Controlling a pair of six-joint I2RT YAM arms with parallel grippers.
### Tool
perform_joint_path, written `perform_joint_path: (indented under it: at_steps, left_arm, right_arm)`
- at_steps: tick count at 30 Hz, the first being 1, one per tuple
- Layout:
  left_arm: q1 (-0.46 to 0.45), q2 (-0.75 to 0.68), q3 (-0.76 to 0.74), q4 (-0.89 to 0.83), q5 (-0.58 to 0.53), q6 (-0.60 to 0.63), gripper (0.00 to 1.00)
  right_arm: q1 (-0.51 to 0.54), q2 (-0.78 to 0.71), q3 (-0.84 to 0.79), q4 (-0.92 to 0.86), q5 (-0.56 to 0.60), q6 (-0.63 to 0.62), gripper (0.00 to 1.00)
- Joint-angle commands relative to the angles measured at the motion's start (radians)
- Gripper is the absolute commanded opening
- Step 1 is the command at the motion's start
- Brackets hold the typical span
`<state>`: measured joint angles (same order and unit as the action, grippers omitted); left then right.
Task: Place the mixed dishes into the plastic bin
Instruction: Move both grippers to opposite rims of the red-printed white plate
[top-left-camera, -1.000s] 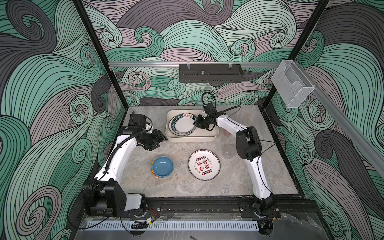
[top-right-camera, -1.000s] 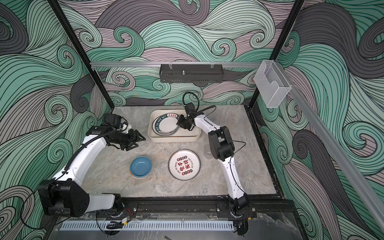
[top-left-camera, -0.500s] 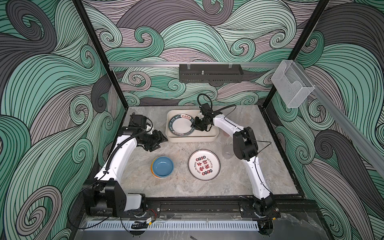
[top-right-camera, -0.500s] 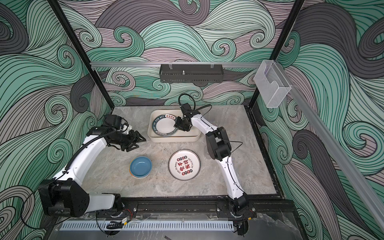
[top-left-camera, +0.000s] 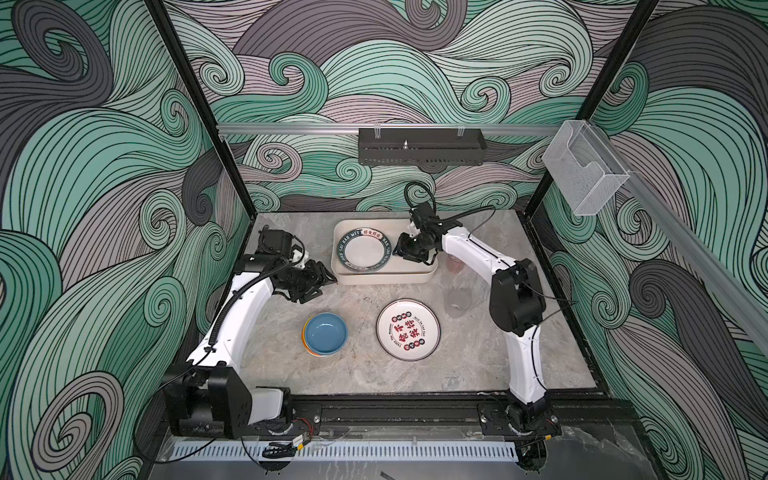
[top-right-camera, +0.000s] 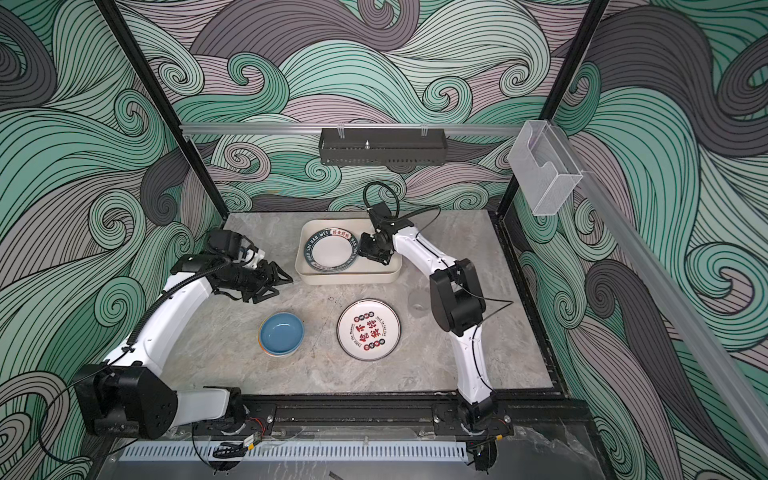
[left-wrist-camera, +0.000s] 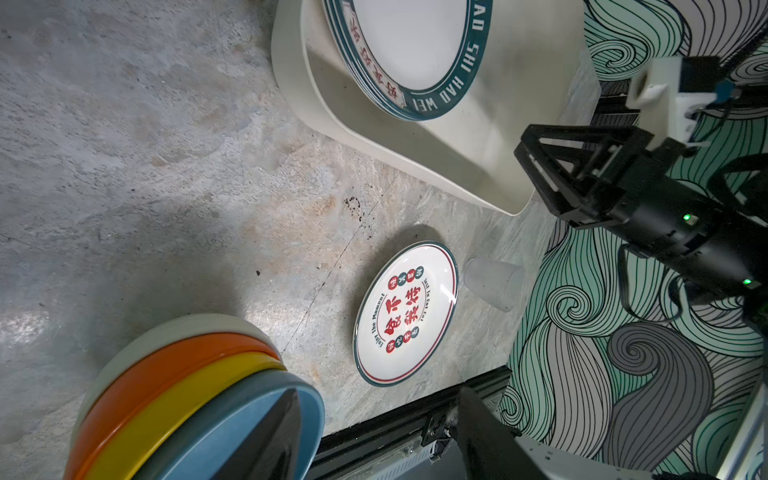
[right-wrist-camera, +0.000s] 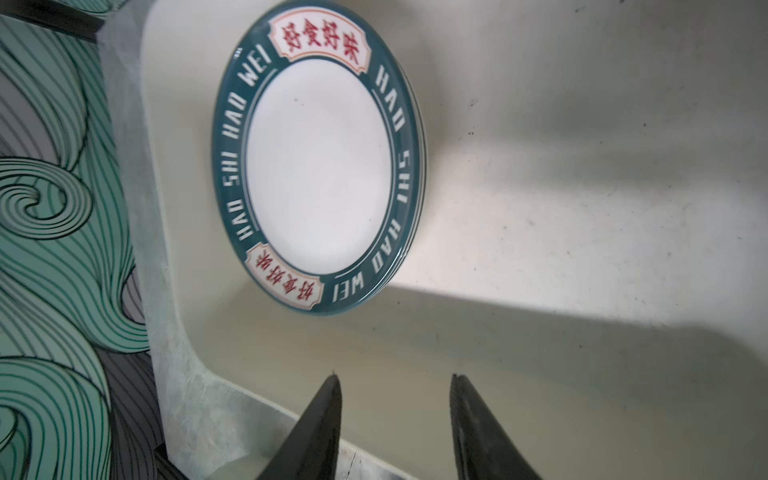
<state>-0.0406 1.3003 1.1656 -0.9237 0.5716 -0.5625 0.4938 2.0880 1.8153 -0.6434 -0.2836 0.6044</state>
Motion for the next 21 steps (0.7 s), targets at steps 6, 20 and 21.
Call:
perform_joint_path:
  at_steps: [6,20,21]
  left_arm:
    - [-0.087,-0.014,0.01,-0.025,0.026,0.026,0.59]
    - [-0.307,0.103,0.092,-0.031,-0.069,0.012,0.55]
    - [-0.319,0.112,0.094,-0.029,-0.074,0.009,0.55]
  right_arm:
    - [0.001,-0.222,-0.199,0.034,-0.026,-0.056,0.45]
    - [-0.003,-0.607,-0.635,0.053,-0.056,-0.117,0.44]
    - [-0.005,-0.633,-0.658,0.053,-0.061,-0.118,0.44]
